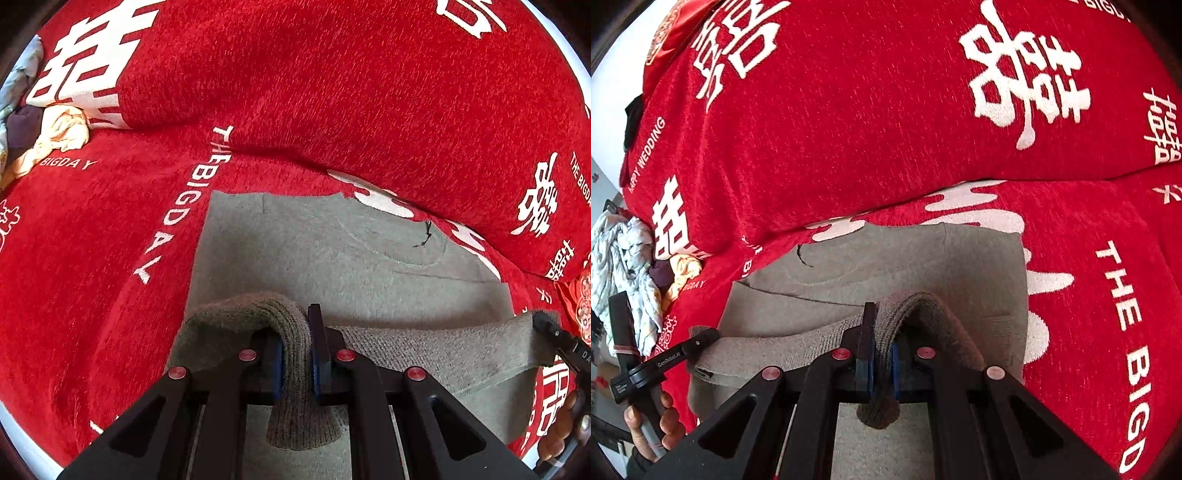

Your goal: Fold small clothes

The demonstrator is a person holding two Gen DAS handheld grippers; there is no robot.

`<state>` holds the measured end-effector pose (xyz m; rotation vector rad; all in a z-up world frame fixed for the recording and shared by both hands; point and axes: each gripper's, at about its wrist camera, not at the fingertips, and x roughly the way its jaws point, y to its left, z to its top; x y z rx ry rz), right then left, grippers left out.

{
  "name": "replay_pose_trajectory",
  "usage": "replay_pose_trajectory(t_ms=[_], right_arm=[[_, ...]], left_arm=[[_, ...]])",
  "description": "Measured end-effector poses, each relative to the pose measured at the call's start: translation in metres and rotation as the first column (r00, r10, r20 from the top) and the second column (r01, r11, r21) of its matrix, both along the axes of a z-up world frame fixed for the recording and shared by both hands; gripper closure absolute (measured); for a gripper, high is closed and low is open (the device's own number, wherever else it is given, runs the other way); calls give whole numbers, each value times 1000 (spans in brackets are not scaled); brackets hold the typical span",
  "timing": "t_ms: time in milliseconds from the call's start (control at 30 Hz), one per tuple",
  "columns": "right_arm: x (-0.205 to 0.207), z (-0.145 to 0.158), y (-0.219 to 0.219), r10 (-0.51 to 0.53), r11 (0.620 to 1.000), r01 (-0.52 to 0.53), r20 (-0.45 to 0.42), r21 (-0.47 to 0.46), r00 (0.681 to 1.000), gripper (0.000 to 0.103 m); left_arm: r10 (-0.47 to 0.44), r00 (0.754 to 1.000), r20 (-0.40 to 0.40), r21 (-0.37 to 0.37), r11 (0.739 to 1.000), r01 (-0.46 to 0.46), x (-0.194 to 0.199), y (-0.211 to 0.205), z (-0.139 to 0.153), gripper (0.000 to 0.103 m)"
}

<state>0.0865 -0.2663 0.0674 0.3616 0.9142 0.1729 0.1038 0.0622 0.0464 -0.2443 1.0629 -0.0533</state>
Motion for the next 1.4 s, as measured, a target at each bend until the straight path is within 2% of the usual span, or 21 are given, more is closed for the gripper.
replay_pose_trajectory(t_ms=[133, 267, 700, 1167, 1400], right_arm=[[4, 3, -5, -9, 1000, 9, 4, 17, 1000, 96], [10, 9, -12, -23, 999, 22, 19, 44, 1000, 96], [66, -8, -17, -37, 999, 38, -43, 17, 998, 96], [97, -52, -30, -80, 996, 85, -128, 40, 989, 96], [101, -54, -28, -72, 997, 76, -128, 27, 989, 96]], left_arm=[[-1, 1000, 21, -25, 1000, 2, 7, -1, 13, 90], [-15, 999, 43, -12, 1000, 15, 18, -6, 22, 90], [-23, 999, -27, 16, 1000, 24, 74, -18, -6, 90], [-34, 995, -91, 51, 998, 38, 102, -32, -44, 90], [-30, 994, -103, -15, 999, 29, 110, -21, -41, 90]])
